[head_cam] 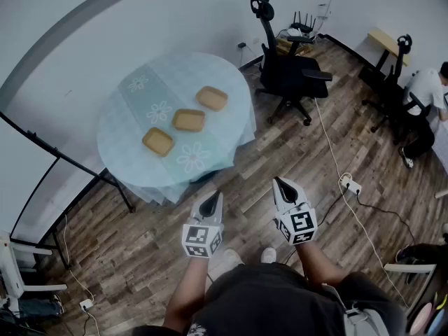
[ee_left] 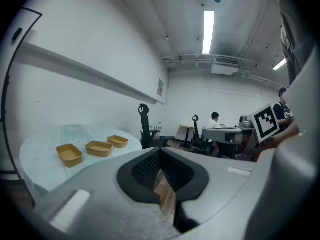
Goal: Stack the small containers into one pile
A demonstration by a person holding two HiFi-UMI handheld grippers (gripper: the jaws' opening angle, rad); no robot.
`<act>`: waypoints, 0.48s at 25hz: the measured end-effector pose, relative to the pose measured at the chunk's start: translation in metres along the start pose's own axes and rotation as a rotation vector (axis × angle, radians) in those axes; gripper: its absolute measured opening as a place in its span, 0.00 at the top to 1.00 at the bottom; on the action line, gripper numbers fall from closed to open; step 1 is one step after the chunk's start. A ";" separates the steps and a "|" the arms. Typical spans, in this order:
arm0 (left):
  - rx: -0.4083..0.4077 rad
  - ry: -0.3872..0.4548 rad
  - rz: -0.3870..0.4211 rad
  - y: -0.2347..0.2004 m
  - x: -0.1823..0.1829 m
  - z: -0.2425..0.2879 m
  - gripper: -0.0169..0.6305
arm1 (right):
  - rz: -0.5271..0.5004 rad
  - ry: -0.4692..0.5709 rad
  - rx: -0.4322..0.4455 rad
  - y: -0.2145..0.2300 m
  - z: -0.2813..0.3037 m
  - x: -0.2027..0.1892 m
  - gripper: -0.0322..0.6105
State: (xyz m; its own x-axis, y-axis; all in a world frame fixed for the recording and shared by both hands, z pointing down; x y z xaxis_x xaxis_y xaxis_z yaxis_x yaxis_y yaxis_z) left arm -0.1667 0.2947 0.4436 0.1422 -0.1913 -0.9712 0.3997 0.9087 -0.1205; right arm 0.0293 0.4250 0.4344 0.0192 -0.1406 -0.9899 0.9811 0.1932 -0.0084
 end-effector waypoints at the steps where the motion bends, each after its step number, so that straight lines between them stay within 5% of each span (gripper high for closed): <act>1: -0.002 0.003 0.000 0.000 0.001 -0.001 0.97 | -0.005 0.000 0.000 -0.001 0.000 0.001 0.95; 12: -0.020 0.016 -0.008 -0.021 0.003 -0.010 0.97 | -0.016 -0.006 0.019 -0.029 0.013 0.007 0.95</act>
State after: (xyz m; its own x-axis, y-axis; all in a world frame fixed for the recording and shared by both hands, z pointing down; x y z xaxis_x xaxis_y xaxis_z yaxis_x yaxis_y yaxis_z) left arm -0.1837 0.2787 0.4411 0.1242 -0.1930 -0.9733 0.3822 0.9145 -0.1326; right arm 0.0039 0.4062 0.4294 0.0046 -0.1495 -0.9888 0.9848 0.1726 -0.0215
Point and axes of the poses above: the fingertips, and each gripper's own axes: z forward along the fingers, y to its right, x out of its top, the point moved 7 cm from there along -z, backward along the fingers, and after that the axes turned 1 degree about -z, right-handed, at the moved point
